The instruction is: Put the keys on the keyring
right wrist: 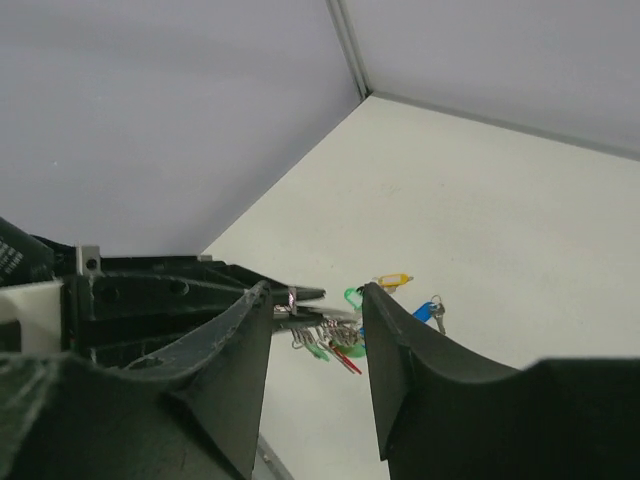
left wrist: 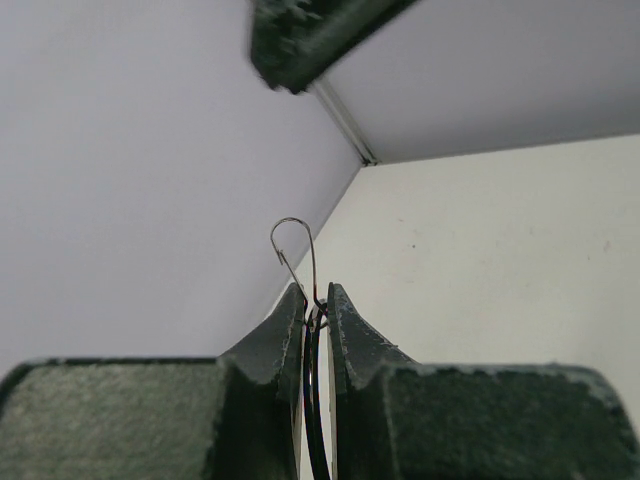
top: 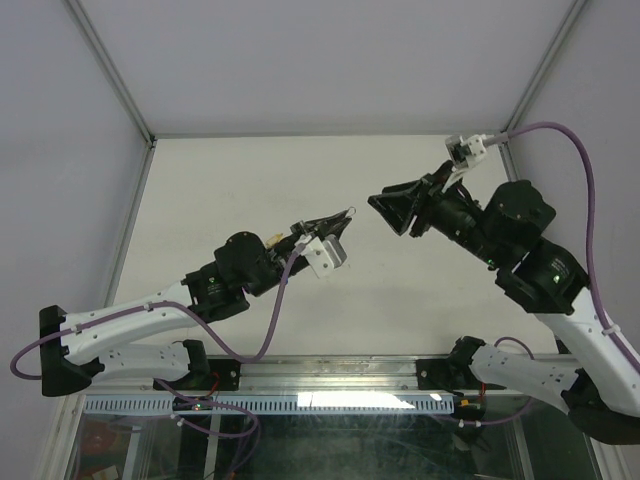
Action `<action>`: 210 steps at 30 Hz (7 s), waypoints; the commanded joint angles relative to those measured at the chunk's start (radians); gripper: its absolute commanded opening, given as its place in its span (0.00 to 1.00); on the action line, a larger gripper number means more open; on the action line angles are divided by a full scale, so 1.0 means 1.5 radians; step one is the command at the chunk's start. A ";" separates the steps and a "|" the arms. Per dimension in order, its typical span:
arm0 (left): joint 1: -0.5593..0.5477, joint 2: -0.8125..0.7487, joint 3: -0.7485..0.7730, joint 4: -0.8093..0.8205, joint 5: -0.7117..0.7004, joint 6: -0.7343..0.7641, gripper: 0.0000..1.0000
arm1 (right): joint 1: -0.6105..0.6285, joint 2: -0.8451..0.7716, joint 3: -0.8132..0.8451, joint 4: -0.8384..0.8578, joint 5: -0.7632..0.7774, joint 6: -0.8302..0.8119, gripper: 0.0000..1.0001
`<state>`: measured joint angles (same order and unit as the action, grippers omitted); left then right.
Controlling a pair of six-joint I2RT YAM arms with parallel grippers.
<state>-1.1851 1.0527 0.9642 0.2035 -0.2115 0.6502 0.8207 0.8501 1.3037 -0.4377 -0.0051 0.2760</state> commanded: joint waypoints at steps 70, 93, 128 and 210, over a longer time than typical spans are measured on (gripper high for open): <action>-0.002 0.020 0.036 0.065 0.015 -0.054 0.04 | 0.002 0.056 0.051 -0.067 -0.112 0.095 0.00; 0.024 0.029 0.064 -0.029 0.013 -0.036 0.00 | 0.002 0.002 0.010 -0.053 0.076 0.047 0.46; 0.288 0.020 -0.021 -0.029 -0.084 -0.054 0.00 | -0.197 0.342 -0.109 0.020 -0.174 0.088 0.51; 0.454 -0.040 -0.082 0.029 -0.054 -0.049 0.00 | 0.129 0.801 0.115 0.120 0.282 0.775 0.41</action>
<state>-0.5148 0.9993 0.8364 0.1654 -0.3061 0.5663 1.0153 2.0190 1.4071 -0.2890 0.4267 1.4170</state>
